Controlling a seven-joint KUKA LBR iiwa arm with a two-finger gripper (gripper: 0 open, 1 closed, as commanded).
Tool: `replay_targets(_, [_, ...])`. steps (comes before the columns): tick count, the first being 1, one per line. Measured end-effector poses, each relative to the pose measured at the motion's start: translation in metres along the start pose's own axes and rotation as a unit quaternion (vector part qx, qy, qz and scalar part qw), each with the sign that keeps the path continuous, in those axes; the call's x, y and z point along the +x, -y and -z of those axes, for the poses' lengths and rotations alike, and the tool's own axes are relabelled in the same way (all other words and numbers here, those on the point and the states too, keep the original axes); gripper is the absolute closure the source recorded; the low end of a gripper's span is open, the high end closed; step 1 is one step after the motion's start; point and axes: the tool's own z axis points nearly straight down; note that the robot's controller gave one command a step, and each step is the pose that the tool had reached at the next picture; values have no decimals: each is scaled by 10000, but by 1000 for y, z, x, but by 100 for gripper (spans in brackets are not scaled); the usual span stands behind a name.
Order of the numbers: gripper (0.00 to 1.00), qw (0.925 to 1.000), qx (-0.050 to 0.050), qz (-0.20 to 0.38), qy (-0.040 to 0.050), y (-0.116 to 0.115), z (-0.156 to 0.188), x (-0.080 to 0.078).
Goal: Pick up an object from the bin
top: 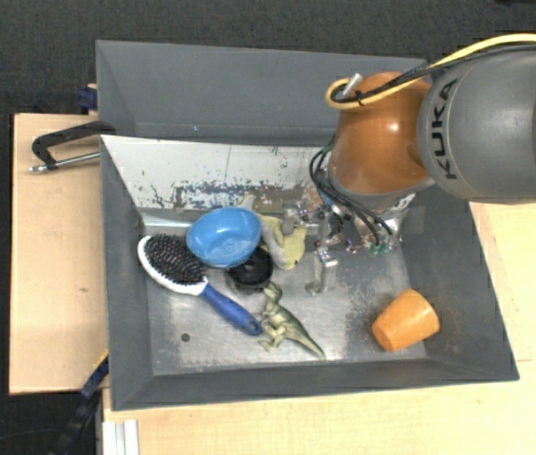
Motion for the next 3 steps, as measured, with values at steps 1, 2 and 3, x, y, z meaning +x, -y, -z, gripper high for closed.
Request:
replay_targets(1, [0, 9989, 4, 464, 23, 0, -4, -11])
replay_targets(2, [100, 9989, 2, 463, 22, 0, -4, -10])
replay_targets(3, [0, 9989, 1, 463, 21, 0, -4, -10])
